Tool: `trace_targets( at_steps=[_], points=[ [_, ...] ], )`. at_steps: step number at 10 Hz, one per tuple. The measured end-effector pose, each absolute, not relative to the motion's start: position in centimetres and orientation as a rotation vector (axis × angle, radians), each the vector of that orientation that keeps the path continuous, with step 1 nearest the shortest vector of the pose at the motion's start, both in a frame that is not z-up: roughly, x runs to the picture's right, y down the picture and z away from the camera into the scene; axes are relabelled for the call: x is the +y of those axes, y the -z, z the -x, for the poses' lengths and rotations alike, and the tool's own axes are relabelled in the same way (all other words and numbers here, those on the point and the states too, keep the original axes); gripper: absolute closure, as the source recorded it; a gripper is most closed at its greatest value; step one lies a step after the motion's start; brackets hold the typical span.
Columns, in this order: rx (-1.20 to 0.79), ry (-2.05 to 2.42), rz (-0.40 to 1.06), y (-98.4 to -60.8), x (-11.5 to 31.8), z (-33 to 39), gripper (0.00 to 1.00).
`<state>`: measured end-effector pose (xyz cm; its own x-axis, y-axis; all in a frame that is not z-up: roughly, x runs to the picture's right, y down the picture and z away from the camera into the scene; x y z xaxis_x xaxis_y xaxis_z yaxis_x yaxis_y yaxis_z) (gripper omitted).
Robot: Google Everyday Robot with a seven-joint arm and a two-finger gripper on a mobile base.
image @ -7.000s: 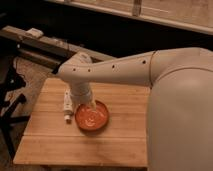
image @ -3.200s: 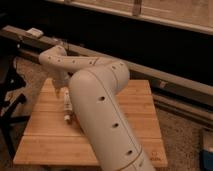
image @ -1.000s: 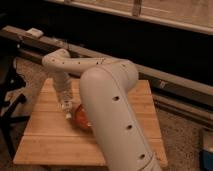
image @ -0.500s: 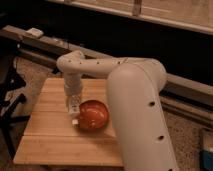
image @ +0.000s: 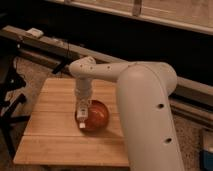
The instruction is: Place the bottle in the ceramic bowl
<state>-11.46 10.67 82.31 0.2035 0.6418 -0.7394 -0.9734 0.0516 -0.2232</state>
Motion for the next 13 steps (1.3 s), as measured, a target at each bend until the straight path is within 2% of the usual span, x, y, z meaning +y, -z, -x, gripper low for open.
trace_targets(
  at_steps=[3, 7, 8, 13],
  points=[
    [0.528, -1.337, 0.791, -82.1, 10.8, 10.7, 0.69],
    [0.547, -1.371, 0.779, -81.9, 10.9, 9.3, 0.26],
    [0.548, -1.377, 0.776, -81.9, 10.9, 9.2, 0.21],
    [0.543, -1.404, 0.753, -81.7, 10.4, 8.3, 0.2]
  ],
)
